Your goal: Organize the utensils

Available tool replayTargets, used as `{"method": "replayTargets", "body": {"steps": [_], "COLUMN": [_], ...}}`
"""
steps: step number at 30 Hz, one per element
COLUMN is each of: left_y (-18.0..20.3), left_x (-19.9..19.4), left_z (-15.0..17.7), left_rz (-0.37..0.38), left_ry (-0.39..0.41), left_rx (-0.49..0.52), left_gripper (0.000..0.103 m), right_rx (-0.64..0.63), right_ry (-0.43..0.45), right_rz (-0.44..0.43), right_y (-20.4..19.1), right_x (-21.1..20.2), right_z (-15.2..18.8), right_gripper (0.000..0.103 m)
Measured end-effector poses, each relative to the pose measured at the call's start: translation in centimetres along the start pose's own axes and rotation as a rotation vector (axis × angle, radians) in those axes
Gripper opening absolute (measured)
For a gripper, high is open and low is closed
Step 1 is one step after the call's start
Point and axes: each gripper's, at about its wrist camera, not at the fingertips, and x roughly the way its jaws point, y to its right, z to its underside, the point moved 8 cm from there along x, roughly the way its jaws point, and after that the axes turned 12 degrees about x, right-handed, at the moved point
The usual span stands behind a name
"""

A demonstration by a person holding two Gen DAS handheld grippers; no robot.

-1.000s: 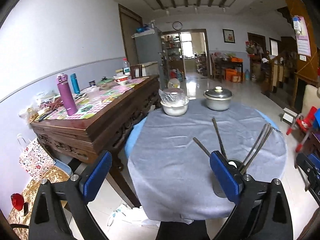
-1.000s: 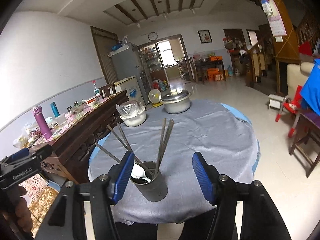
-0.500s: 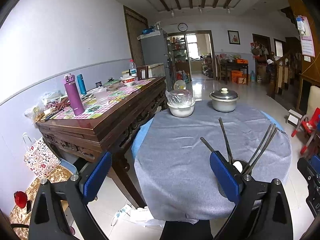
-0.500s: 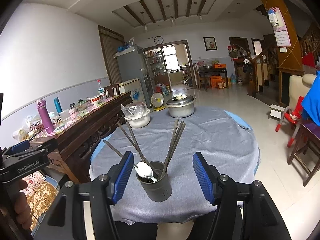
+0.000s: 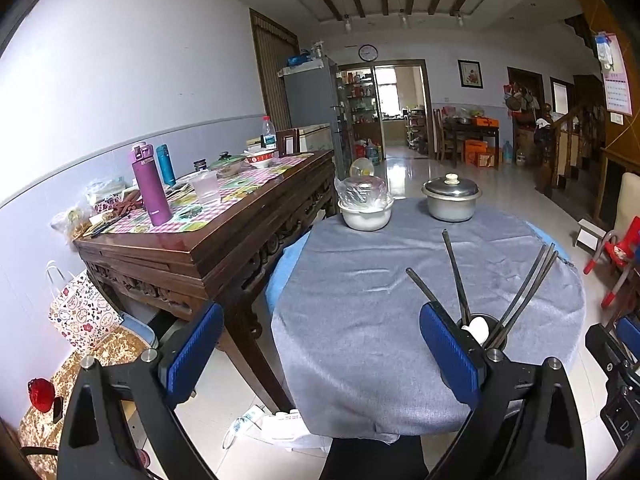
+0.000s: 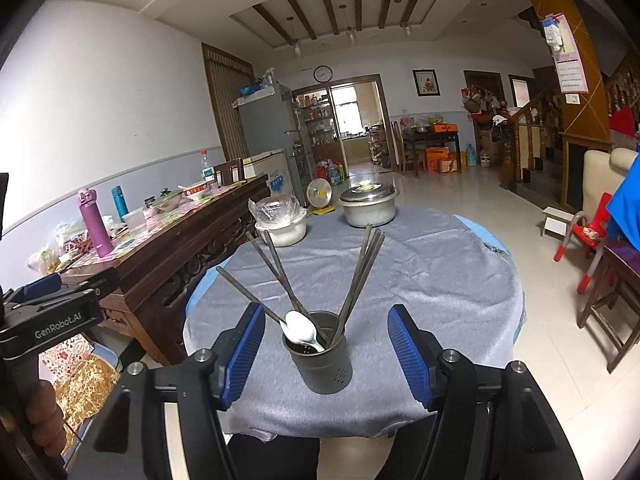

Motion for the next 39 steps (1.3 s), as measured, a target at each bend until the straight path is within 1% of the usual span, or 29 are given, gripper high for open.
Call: {"method": "replayTargets", "body": {"steps": [10, 39], "left_y": [0.27, 0.08], "left_x": [-0.16, -0.16], "left_z": [0.6, 0.47], "left_rz": [0.008, 0.017], "left_ry": [-0.01, -0.003], "left_rx": [-0.001, -0.005], "left_gripper": [0.098, 0.098], "right_rx": [-0.004, -0.025], "right_ry": [-0.012, -0.029], "right_rz": [0.005, 0.004], "right_y": [-0.06, -0.77], "right_x": [0.27, 0.7], "right_z": [0.26, 0.67], "right_gripper": [0.068, 0.069]}}
